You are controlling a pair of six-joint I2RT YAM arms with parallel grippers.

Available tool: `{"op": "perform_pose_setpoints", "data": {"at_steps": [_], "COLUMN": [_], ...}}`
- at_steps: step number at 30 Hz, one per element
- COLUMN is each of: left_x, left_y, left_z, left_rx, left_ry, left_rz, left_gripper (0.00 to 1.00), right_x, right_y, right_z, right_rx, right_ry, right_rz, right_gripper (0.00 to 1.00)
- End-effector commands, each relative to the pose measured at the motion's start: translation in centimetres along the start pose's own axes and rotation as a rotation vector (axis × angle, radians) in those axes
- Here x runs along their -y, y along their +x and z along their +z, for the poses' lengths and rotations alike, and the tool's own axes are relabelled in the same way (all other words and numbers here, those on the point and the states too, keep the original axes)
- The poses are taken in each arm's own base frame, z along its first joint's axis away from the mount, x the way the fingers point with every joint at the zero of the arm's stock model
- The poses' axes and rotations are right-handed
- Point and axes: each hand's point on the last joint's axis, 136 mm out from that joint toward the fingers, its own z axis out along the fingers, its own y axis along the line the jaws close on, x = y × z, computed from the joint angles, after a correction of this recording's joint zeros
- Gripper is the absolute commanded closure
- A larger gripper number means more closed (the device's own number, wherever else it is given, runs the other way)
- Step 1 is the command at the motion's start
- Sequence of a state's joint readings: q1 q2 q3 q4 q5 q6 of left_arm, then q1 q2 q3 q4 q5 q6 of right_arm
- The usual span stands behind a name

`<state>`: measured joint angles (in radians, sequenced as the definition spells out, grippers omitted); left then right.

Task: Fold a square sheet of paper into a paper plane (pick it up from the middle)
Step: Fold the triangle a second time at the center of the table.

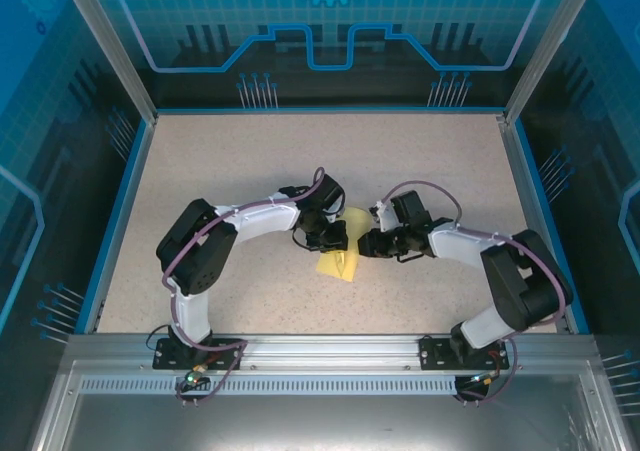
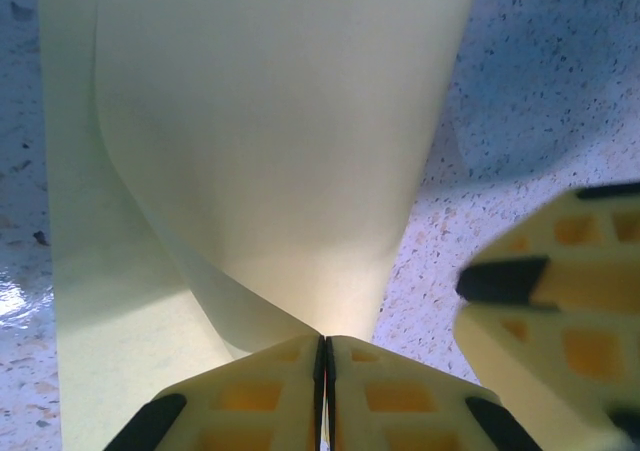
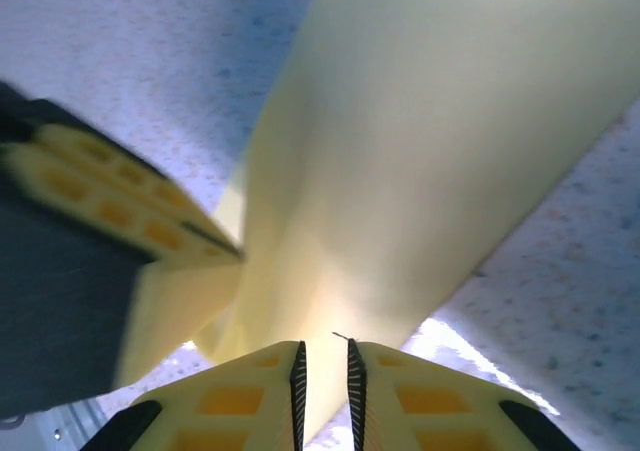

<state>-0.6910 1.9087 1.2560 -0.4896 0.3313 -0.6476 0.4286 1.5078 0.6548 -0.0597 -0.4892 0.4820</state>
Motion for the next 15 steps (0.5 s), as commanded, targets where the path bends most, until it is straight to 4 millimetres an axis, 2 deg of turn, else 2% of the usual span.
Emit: {"op": "perform_pose_setpoints", "data": {"at_steps": [1, 5, 10, 15], "left_x": [0.7, 0.8, 1.0, 0.8], "left_y": [0.1, 0.0, -0.1, -0.1], "left_z": [0.4, 0.4, 0.3, 0.3], "left_rx": [-0.028, -0.028, -0.026, -0.028], "left_ry": [0.011, 0.014, 0.019, 0.018], "left_rz": [0.025, 0.026, 0.032, 0.028], "left_gripper": [0.88, 0.88, 0.88, 0.88], "right_x": [-3.2, -5.0, -4.8, -5.3], "right_y": [0.4, 1.8, 3.1, 3.0], "right_z": [-0.2, 0.4, 1.3, 1.7], "right_rx": [0.015, 0.006, -0.006, 0.018], "right_ry": [-0.108, -0.15, -0.115, -0.107], "right_rz": [-0.046, -0.08, -0.082, -0.093], "right_gripper": [0.77, 0.73, 0.68, 0.67]}}
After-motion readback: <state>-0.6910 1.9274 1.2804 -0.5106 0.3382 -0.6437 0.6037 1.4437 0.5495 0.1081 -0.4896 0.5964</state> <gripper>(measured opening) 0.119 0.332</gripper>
